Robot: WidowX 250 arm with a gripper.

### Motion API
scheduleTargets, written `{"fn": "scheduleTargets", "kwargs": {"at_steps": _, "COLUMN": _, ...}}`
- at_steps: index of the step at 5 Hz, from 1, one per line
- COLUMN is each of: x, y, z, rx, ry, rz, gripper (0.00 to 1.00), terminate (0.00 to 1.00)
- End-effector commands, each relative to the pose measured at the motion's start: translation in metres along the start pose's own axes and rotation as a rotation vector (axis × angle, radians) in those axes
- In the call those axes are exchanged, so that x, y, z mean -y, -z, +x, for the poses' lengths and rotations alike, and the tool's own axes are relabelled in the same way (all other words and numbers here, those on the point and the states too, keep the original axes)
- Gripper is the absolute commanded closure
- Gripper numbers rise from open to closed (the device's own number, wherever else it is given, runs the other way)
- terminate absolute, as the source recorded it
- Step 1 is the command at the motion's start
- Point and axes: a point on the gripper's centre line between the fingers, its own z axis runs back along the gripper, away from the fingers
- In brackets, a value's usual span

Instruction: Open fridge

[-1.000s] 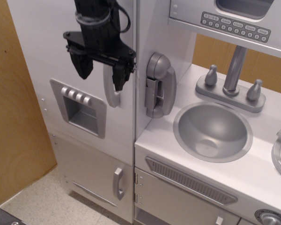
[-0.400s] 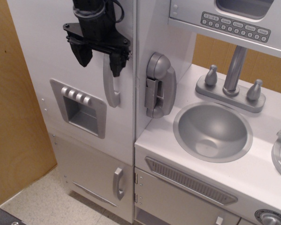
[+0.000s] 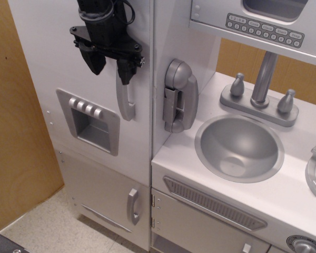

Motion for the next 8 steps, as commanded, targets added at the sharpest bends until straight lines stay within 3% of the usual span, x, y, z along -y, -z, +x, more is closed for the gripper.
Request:
{"fn": "scheduleTargets", "kwargs": {"at_steps": 1, "x": -0.009, "y": -0.013, "z": 0.010, "rx": 0.103, "ry": 0.022, "rz": 0.034, "gripper": 1.00, "terminate": 0.00}}
{"fn": "scheduleTargets", "kwargs": {"at_steps": 4, "x": -0.020, "y": -0.027, "z": -0.041, "rx": 0.058, "ry": 0.050, "rz": 0.035, "gripper": 1.00, "terminate": 0.00}}
{"fn": "scheduleTargets", "kwargs": {"at_steps": 5, "x": -0.033, "y": -0.035, "z": -0.062, "rx": 0.061, "ry": 0.068, "rz": 0.057, "gripper": 1.00, "terminate": 0.00}}
{"fn": "scheduleTargets", "kwargs": {"at_steps": 6, "x": -0.060, "y": -0.051, "z": -0.076, "rx": 0.005, "ry": 0.067, "rz": 0.034, "gripper": 1.00, "terminate": 0.00}}
{"fn": "scheduleTargets", "kwargs": {"at_steps": 7, "x": -0.070, "y": -0.064, "z": -0.080, "rx": -0.061, "ry": 0.087, "rz": 0.045, "gripper": 0.00, "terminate": 0.00}}
{"fn": "scheduleTargets", "kwargs": {"at_steps": 8, "x": -0.056, "y": -0.068, "z": -0.097, "rx": -0.032, "ry": 0.152, "rz": 0.074, "gripper": 0.00, "terminate": 0.00}}
